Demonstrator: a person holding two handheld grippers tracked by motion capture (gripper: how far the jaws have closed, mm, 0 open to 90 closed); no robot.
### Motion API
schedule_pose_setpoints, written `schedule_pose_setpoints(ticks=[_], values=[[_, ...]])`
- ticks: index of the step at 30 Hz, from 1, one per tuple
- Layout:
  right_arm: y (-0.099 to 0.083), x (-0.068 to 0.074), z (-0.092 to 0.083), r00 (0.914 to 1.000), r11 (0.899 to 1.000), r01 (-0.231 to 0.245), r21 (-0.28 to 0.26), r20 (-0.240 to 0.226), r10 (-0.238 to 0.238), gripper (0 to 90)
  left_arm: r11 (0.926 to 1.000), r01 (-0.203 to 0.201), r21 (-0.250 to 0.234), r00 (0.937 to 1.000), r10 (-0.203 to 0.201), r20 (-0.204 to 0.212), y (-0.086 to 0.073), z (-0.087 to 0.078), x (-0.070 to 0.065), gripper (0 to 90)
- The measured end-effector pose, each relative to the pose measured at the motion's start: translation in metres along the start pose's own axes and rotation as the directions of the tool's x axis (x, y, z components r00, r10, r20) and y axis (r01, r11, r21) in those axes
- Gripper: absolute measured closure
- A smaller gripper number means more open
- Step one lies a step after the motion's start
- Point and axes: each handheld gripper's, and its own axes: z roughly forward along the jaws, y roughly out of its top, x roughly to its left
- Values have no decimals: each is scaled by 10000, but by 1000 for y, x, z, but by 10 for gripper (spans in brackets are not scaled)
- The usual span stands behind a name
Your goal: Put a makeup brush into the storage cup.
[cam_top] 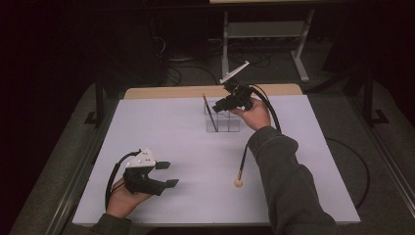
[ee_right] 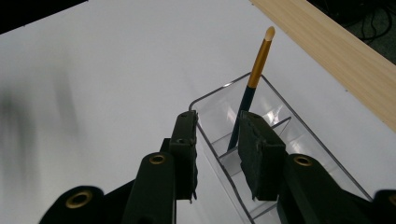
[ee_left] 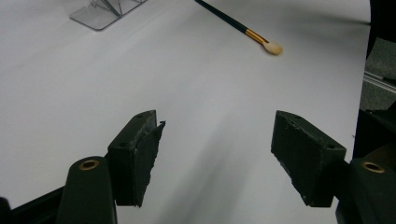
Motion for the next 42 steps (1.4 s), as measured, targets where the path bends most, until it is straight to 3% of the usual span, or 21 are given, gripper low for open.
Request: schedule_pose_setpoints(ticks=[4,5,7,8,10,12,14,18,26,27,29,30,42], values=[[-3,1,-2,10000,10000,-48,-74,-38,48,652,10000,-23,12,10000,23,11,1,0,0,311],[-3,4,-3,9992,9993,-374,-95,-105,373,650,10000,-6,28,10000,6,21,1,0,0,311],[-5,1,-4,10000,10000,-37,-63,-37,37,645,10000,3,14,10000,-3,11,0,0,0,310],[-5,4,-5,9993,9994,-348,-20,-106,348,643,10000,-10,37,10000,10,7,0,0,0,310],[-7,3,-6,9998,9998,-171,-135,-68,170,639,10000,-12,43,10000,12,-9,0,0,0,309],[-9,4,-7,9990,9990,-421,-178,-131,419,634,10000,-68,45,10000,68,-5,1,0,0,307],[-12,3,-6,9996,9995,-286,-165,-58,285,631,10000,-53,35,10000,53,-1,1,1,0,307],[-15,5,-8,9974,9974,-698,-200,-194,695,625,9999,-149,50,9999,149,-10,1,1,1,306],[-22,4,-10,9982,9979,-589,-255,-127,586,614,10000,26,42,10000,-26,40,1,2,0,305],[-22,5,-11,9969,9966,-770,-277,-192,765,611,10000,29,50,10000,-30,43,1,2,1,305],[-24,4,-11,9982,9978,-587,-313,-109,584,599,10000,34,78,10000,-34,40,1,2,1,305],[-24,5,-12,9969,9965,-761,-347,-218,754,585,10000,20,94,10000,-21,33,0,2,1,305],[-33,4,-21,9967,9955,-789,-527,-249,777,529,10000,-15,98,10000,15,26,0,2,2,304]])
